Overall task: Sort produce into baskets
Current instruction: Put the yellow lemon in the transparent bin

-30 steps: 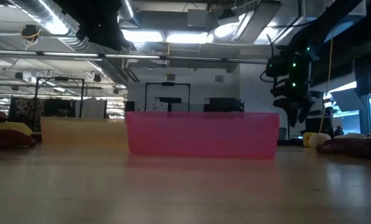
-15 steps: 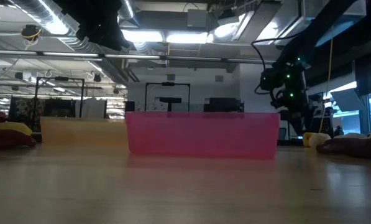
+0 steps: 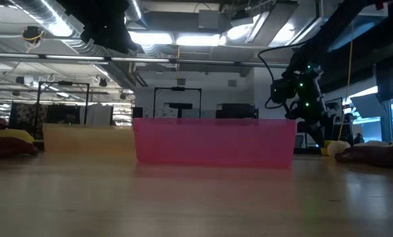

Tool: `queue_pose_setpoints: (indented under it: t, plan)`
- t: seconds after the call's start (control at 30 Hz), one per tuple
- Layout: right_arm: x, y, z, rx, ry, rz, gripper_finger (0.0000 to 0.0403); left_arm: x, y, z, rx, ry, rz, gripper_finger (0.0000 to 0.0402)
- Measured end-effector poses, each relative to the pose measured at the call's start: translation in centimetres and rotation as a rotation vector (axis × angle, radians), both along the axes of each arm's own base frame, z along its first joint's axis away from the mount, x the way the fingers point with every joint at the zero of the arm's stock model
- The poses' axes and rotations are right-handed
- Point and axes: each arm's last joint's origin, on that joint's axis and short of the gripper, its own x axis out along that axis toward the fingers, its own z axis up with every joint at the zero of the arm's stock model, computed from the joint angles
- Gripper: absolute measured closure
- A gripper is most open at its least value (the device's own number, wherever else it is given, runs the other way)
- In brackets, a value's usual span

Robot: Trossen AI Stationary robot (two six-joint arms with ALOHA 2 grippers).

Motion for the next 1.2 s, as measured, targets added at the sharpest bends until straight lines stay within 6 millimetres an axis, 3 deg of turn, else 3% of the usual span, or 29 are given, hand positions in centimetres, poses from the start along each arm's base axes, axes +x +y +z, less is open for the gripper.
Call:
queue_pose_setpoints:
  t: [0.2, 0.43, 0.67, 0.9, 1.2]
  plan:
    - [0.2, 0.1, 0.0, 0.051, -0.043, 0.039, 0.0178, 0.0, 0.0, 0.0, 0.004, 0.004, -0.003, 0.0199]
    - [2.0, 1.5, 0.4, 0.133, -0.188, 0.133, 0.0178, 0.0, 0.0, 0.0, 0.003, 0.003, -0.002, 0.0199]
    - [3.8, 2.9, 2.6, 0.093, -0.249, 0.274, 0.0178, 0.0, 0.0, 0.0, 0.004, 0.005, -0.003, 0.0199]
    - [3.7, 2.0, 5.0, -0.145, -0.091, 0.239, 0.0178, 0.0, 0.0, 0.0, 0.003, 0.004, -0.002, 0.0198]
    - [2.7, -0.3, 4.0, -0.218, -0.063, 0.118, 0.0178, 0.0, 0.0, 0.0, 0.002, 0.002, -0.001, 0.0198]
